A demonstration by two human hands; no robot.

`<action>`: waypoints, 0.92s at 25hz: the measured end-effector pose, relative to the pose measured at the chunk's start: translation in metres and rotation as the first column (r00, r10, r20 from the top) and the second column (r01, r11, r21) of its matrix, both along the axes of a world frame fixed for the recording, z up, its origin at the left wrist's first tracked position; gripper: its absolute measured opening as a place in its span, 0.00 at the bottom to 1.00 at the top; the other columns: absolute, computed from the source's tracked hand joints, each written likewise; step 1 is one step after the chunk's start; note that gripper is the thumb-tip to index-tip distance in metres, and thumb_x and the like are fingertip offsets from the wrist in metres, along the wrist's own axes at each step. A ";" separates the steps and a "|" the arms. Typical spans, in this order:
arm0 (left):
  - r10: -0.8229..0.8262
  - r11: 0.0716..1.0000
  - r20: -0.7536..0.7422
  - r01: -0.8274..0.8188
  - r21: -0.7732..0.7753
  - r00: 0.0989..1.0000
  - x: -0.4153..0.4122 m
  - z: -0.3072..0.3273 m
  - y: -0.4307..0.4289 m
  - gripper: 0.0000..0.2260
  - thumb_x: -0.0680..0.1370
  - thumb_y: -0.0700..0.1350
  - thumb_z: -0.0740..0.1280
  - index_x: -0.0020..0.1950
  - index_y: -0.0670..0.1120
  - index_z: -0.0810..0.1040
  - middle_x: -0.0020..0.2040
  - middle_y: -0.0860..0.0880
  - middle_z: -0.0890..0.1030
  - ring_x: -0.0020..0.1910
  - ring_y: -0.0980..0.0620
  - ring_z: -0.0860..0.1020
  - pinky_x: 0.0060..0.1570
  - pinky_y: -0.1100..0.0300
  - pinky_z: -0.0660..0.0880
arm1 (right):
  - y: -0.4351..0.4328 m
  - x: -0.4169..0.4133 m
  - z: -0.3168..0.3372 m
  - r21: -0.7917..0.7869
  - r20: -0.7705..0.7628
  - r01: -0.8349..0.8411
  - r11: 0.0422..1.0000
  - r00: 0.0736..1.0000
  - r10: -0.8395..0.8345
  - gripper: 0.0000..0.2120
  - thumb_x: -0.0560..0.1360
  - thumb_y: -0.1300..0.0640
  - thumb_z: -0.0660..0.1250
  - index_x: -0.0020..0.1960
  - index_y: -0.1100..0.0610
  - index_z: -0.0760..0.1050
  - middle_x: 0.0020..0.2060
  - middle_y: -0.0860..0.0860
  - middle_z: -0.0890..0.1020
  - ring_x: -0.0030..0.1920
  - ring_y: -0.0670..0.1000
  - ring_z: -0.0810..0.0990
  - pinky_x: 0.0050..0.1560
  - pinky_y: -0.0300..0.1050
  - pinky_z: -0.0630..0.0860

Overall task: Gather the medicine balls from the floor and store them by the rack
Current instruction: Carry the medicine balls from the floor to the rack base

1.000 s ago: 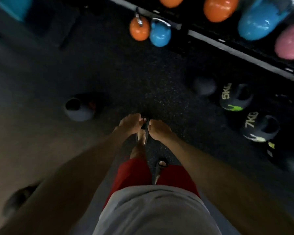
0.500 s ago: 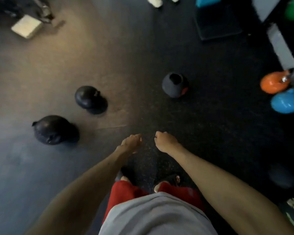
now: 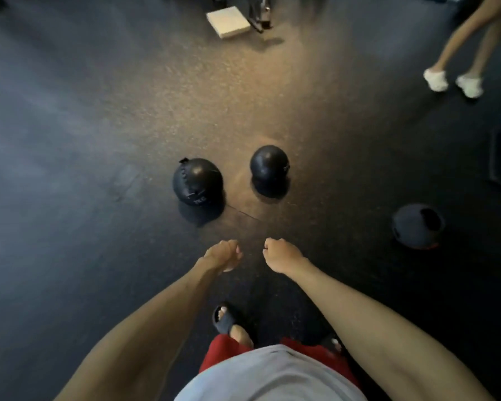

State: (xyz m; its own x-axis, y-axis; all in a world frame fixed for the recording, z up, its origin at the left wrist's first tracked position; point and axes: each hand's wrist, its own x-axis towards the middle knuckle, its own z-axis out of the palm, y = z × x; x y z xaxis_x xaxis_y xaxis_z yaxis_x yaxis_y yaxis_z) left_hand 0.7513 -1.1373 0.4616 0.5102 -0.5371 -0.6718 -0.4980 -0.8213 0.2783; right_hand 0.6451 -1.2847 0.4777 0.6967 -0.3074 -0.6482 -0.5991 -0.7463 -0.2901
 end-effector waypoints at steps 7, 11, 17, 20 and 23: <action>0.126 0.991 0.012 -0.126 0.044 0.992 0.158 -0.008 0.100 0.14 0.83 0.49 0.59 0.64 0.43 0.75 0.63 0.42 0.80 0.63 0.40 0.78 0.60 0.47 0.74 | 0.076 0.171 -0.006 -0.013 0.002 -0.128 0.992 0.992 0.128 0.17 0.83 0.51 0.55 0.66 0.58 0.73 0.63 0.59 0.78 0.62 0.62 0.77 0.59 0.55 0.74; 0.125 0.991 0.000 -0.125 0.055 0.992 0.254 -0.022 0.106 0.16 0.84 0.50 0.58 0.67 0.44 0.74 0.64 0.42 0.79 0.62 0.41 0.79 0.59 0.48 0.76 | 0.094 0.277 -0.032 0.003 0.033 -0.125 0.992 0.992 0.125 0.16 0.83 0.51 0.55 0.65 0.58 0.73 0.64 0.59 0.77 0.64 0.61 0.76 0.60 0.53 0.73; -0.006 0.997 -0.057 0.011 0.076 0.998 0.415 -0.033 0.090 0.16 0.84 0.46 0.58 0.66 0.39 0.75 0.65 0.39 0.79 0.63 0.38 0.78 0.61 0.46 0.74 | 0.113 0.424 -0.074 0.098 -0.049 0.026 0.995 0.999 -0.021 0.14 0.81 0.57 0.58 0.64 0.60 0.75 0.63 0.61 0.78 0.64 0.62 0.77 0.59 0.52 0.75; -0.079 0.986 -0.066 0.087 0.140 0.995 0.486 -0.025 0.080 0.16 0.84 0.46 0.57 0.66 0.40 0.75 0.64 0.38 0.79 0.63 0.37 0.78 0.61 0.46 0.73 | 0.118 0.470 -0.074 0.152 -0.126 0.167 0.974 0.981 -0.148 0.15 0.81 0.59 0.57 0.64 0.60 0.74 0.64 0.61 0.78 0.64 0.62 0.77 0.59 0.51 0.74; -0.184 0.961 -0.100 0.200 0.191 0.978 0.539 -0.022 0.062 0.16 0.84 0.47 0.57 0.66 0.40 0.75 0.64 0.37 0.79 0.63 0.36 0.77 0.61 0.46 0.73 | 0.114 0.505 -0.076 0.158 -0.163 0.302 0.940 0.947 -0.277 0.15 0.81 0.57 0.57 0.64 0.60 0.74 0.64 0.60 0.78 0.64 0.62 0.77 0.59 0.51 0.74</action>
